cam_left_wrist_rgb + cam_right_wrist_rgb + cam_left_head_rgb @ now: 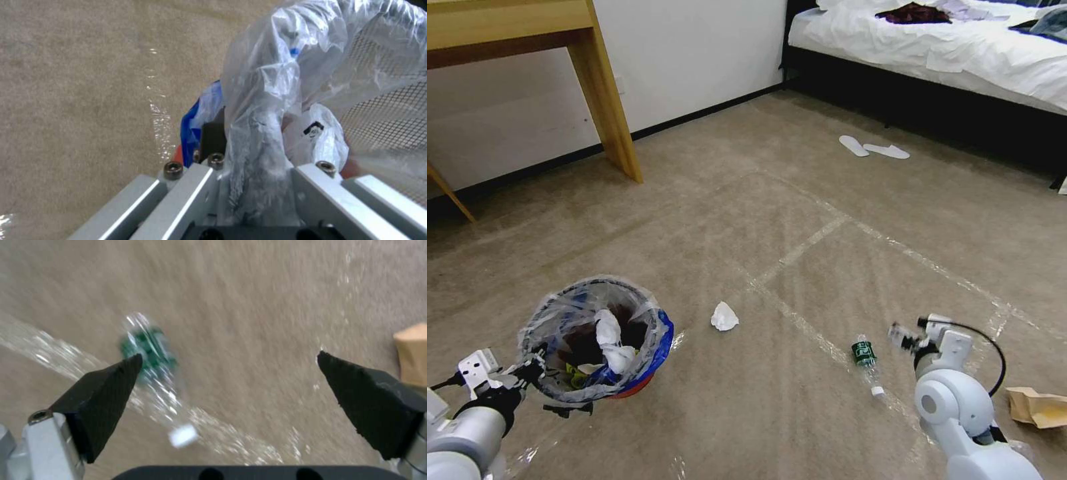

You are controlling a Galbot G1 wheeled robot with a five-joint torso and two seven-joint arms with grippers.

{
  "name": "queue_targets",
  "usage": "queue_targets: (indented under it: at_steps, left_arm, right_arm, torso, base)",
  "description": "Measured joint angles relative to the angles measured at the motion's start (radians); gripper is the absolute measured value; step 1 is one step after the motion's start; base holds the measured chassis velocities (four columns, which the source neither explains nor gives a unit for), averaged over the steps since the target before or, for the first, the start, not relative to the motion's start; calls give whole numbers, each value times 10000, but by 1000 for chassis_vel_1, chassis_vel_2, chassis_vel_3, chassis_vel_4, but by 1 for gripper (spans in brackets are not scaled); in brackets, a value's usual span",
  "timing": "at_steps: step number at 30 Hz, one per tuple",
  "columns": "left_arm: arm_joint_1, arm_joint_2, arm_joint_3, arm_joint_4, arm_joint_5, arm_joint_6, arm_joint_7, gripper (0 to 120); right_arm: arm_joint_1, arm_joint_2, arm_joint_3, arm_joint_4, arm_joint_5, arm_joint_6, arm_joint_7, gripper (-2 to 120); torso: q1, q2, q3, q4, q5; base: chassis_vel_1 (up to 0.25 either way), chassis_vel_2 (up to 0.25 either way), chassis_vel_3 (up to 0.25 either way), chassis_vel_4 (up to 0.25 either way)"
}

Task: Pick up the trash bin and place the garbage on the floor into it.

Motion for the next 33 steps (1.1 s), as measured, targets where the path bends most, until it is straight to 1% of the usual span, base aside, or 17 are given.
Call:
queue_targets:
  at_steps: [2, 5, 6, 8, 9, 13, 15, 16, 18, 19, 21, 24, 27, 28, 29, 30, 33]
  left_arm:
    - [-4, 4, 3, 27, 0, -30, 43, 1]
    - [4, 3, 2, 29, 0, -39, 57, 1]
    - [28, -1, -2, 29, 0, -54, 62, 1]
    - [84, -11, -18, 7, -2, -62, 70, 1]
    - [84, -11, -18, 7, -2, -62, 70, 1]
    - [166, -28, -98, -77, -35, -66, 76, 1]
    - [261, -31, -205, -133, -72, -68, 92, 1]
    - [261, -31, -205, -133, -72, -68, 92, 1]
    - [340, -38, -298, -180, -104, -77, 112, 1]
    - [340, -38, -298, -180, -104, -77, 112, 1]
    - [365, -50, -331, -206, -112, -82, 115, 1]
    - [367, -61, -332, -231, -115, -84, 116, 1]
    - [368, -74, -319, -263, -114, -85, 110, 1]
    - [364, -76, -310, -265, -115, -84, 103, 1]
    - [352, -80, -302, -266, -114, -85, 94, 1]
    - [352, -80, -302, -266, -114, -85, 94, 1]
    - [325, -100, -257, -266, -107, -85, 80, 1]
  right_arm:
    - [275, 15, -249, -746, -367, -120, -211, 100]
    - [449, 28, -389, -1116, -538, -121, -379, 100]
    - [659, 30, -561, -1502, -641, -119, -577, 100]
    - [1057, 54, -916, -2156, -649, -92, -843, 100]
    - [1057, 54, -916, -2156, -649, -92, -843, 100]
    - [1602, 156, -1368, -2974, -650, -48, -1033, 100]
    - [2056, 265, -1669, -3766, -805, -15, -1224, 99]
    - [2056, 265, -1669, -3766, -805, -15, -1224, 99]
    - [2390, 325, -1858, -4442, -1125, 22, -1512, 95]
    - [2390, 325, -1858, -4442, -1125, 22, -1512, 95]
    - [2564, 345, -1951, -4825, -1235, 159, -1727, 88]
    - [2660, 370, -2018, -5024, -1290, 347, -1844, 86]
    - [2780, 404, -2104, -5287, -1429, 616, -2041, 82]
    - [2812, 418, -2126, -5348, -1448, 678, -2095, 80]
    - [2841, 426, -2137, -5405, -1460, 746, -2152, 73]
    - [2841, 426, -2137, -5405, -1460, 746, -2152, 73]
    - [2840, 430, -2143, -5451, -1485, 866, -2233, 59]
  torso:
    - [0, 0, 0, 0, 0]
    - [0, 0, 0, 1, 1]
    - [0, 0, 0, 1, -2]
    - [0, 0, 0, 1, -1]
    - [0, 0, 0, 1, -1]
    - [0, 0, 0, 3, 0]
    - [0, 0, 0, 2, -1]
    - [0, 0, 0, 2, -1]
    - [0, 0, 0, 3, -1]
    - [0, 0, 0, 3, -1]
    - [0, 0, 1, 0, -2]
    - [0, 0, 0, 0, -1]
    - [0, 0, 0, 1, -1]
    - [0, 0, 0, 1, 0]
    - [0, 0, 0, 1, -1]
    - [0, 0, 0, 1, -1]
    - [0, 0, 0, 1, -1]
  base:
    - [0, 0, 0, 0]
    - [0, 0, 0, 0]
    - [0, 0, 0, 0]
    - [0, 0, 0, 0]
    - [0, 0, 0, 0]
    - [0, 0, 0, 0]
    - [0, 0, 0, 0]
    - [0, 0, 0, 0]
    - [0, 0, 0, 0]
    - [0, 0, 0, 0]
    - [0, 0, 0, 0]
    - [0, 0, 0, 0]
    - [0, 0, 0, 0]
    - [0, 0, 0, 0]
    - [0, 0, 0, 0]
    - [0, 0, 0, 0]
    - [0, 0, 0, 0]
